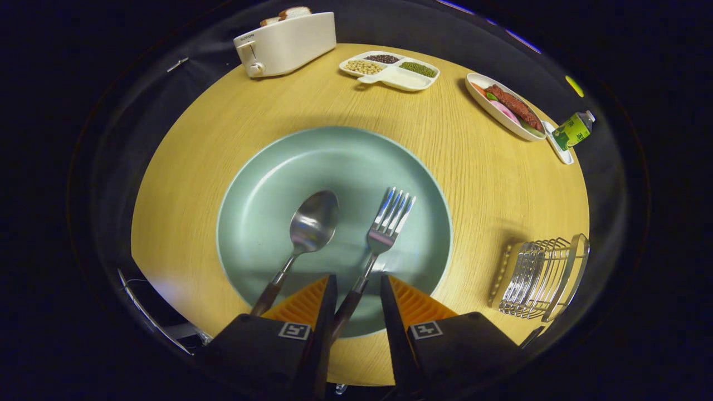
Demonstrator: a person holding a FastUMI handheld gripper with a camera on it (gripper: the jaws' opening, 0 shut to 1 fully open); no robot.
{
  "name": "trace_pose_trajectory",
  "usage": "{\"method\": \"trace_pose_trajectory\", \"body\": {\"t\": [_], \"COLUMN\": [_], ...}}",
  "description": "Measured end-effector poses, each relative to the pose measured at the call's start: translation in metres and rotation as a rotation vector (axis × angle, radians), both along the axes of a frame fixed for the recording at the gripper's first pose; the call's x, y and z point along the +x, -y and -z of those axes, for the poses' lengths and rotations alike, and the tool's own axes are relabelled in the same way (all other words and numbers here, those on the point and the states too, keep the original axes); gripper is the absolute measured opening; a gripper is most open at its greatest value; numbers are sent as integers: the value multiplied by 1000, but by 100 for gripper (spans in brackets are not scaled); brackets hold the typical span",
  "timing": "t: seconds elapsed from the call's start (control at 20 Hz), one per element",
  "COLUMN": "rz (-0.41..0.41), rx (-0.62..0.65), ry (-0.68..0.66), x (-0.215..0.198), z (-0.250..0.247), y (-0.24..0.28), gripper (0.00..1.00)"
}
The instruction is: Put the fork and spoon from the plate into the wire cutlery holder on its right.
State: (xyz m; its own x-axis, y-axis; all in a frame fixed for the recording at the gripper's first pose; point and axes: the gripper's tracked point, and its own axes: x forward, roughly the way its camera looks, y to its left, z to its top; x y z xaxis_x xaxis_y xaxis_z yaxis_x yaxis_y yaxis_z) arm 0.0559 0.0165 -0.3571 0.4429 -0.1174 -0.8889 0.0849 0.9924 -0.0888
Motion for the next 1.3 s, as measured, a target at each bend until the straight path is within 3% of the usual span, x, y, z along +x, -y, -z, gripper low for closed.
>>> {"method": "trace_pose_trajectory", "body": {"t": [0.1,0.15,0.4,0.55,0.95,1.3], "rz": [24,30,18,68,60,-12], "rx": [13,18,76,129,248,203], "ry": [-12,-15,-14,2,53,36], "x": [-1,0,4,6,-23,-77], "z": [2,4,2,-6,-70,-135], "y": [0,0,2,6,22,106], "gripper": [42,26,8,6,6,6]}}
